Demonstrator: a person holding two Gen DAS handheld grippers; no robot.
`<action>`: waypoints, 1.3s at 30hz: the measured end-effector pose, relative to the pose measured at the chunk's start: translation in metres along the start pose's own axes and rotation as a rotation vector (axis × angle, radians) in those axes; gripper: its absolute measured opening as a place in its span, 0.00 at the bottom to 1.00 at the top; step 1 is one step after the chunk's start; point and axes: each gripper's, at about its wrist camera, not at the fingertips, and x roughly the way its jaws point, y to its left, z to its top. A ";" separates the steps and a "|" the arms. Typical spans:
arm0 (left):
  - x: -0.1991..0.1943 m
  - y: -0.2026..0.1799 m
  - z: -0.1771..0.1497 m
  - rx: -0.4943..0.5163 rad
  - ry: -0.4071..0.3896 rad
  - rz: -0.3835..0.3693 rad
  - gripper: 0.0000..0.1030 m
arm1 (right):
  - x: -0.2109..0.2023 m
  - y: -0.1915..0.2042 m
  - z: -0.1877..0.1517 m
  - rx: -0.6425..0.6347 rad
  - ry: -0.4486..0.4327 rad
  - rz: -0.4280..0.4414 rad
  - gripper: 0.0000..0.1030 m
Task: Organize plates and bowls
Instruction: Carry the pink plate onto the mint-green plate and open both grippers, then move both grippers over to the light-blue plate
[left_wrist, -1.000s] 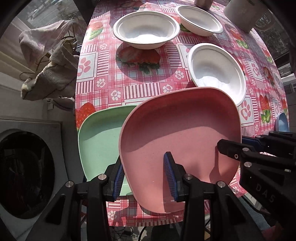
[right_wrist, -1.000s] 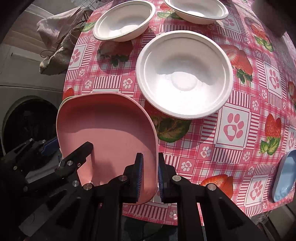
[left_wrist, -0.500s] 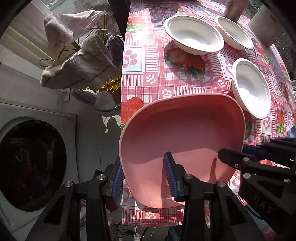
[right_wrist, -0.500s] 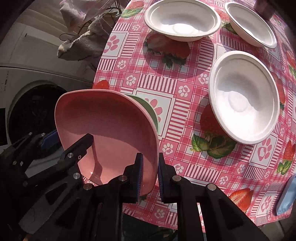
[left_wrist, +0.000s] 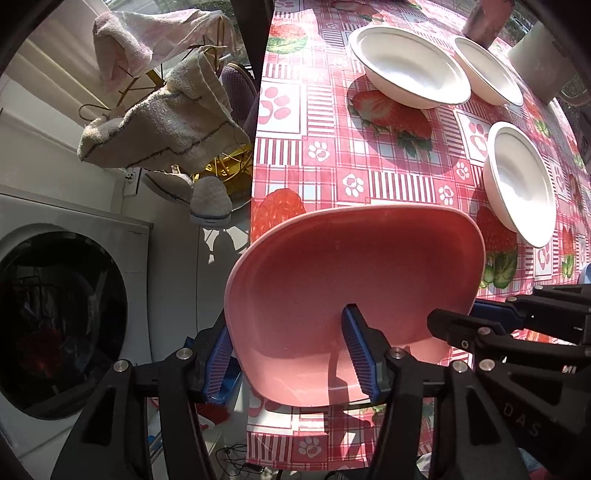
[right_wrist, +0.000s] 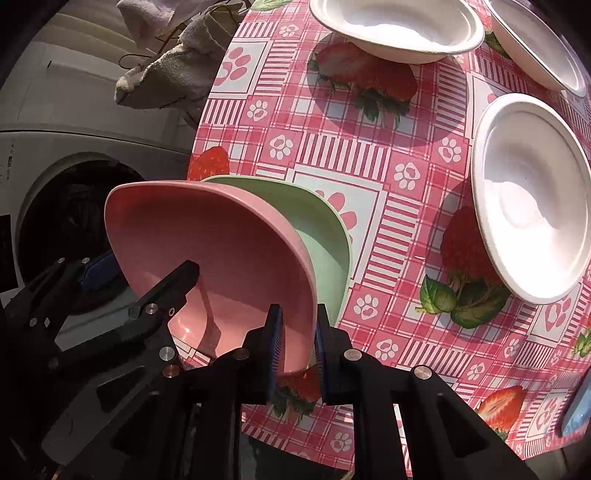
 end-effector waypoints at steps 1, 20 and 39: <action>0.000 0.000 -0.001 -0.002 -0.005 -0.002 0.64 | -0.002 0.002 0.000 -0.006 -0.002 -0.001 0.17; -0.024 -0.062 0.007 0.139 -0.023 -0.104 0.73 | -0.021 -0.083 -0.061 0.150 -0.058 -0.037 0.93; -0.029 -0.282 0.009 0.528 0.070 -0.178 0.73 | -0.088 -0.321 -0.186 0.547 -0.195 -0.087 0.93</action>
